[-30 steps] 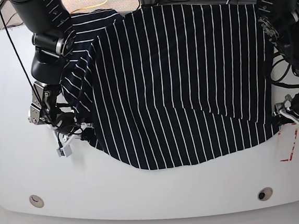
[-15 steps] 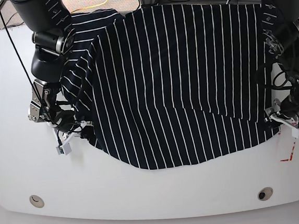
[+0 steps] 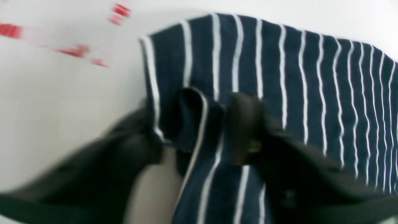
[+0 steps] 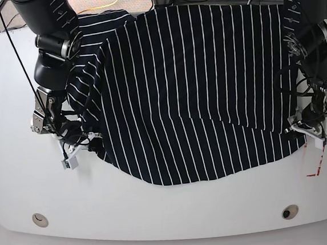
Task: Layout the t-shirt on the table in an organized manner, then fold the t-shirt properly
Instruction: 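Slide both grippers along the shirt edge and close on the fabric, then lift the shirt edge with both grippers and pull it toward the robot, then lay the held edge down and open both grippers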
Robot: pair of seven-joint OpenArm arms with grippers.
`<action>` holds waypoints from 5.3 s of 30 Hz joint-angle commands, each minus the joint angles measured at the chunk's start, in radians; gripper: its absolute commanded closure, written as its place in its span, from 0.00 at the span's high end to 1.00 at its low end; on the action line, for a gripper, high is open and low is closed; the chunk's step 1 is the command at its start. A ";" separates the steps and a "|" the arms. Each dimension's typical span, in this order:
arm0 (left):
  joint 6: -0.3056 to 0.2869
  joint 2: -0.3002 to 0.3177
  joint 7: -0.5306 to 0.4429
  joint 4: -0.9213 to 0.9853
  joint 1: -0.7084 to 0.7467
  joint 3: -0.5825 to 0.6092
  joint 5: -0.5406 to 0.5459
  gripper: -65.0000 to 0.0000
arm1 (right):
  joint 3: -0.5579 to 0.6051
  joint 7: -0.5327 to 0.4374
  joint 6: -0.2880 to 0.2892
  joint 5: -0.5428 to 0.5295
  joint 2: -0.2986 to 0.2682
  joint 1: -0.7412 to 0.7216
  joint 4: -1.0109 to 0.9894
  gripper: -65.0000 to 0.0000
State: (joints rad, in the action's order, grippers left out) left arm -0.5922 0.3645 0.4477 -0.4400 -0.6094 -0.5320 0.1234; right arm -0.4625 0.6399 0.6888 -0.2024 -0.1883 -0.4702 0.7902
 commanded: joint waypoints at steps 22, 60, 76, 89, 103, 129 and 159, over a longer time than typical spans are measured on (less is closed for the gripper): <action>0.002 -0.023 0.162 -0.400 -0.028 0.028 0.020 0.00 | 0.001 0.087 0.009 -0.012 -0.084 -0.046 0.159 0.00; -0.074 -0.098 0.443 -1.023 -0.017 0.066 0.020 0.00 | 0.080 0.327 0.009 -0.012 -0.248 -0.266 0.354 0.00; -0.073 -0.100 0.607 -1.101 -0.298 0.069 0.020 0.00 | 0.170 0.366 0.009 -0.004 -0.299 -0.559 0.347 0.00; -0.067 -0.100 0.751 -1.169 -0.640 0.086 0.019 0.00 | 0.370 0.404 0.009 -0.004 -0.336 -0.928 0.346 0.00; -0.074 -0.095 0.857 -1.172 -0.866 0.188 0.020 0.00 | 0.433 0.539 0.009 -0.013 -0.359 -1.088 0.357 0.00; -0.106 -0.100 0.896 -1.448 0.118 -0.076 0.295 0.00 | 0.006 0.668 0.009 -0.013 -0.218 0.037 1.101 0.00; -0.106 -0.072 0.893 -1.442 0.868 -0.228 0.476 0.00 | -0.114 0.532 0.009 -0.004 0.005 0.700 1.179 0.00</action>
State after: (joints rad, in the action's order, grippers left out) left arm -0.6971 0.2726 1.3533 -1.8675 0.2504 -0.7525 0.6003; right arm -0.5690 1.1992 0.7033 -0.2161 -0.1783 0.2184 1.9533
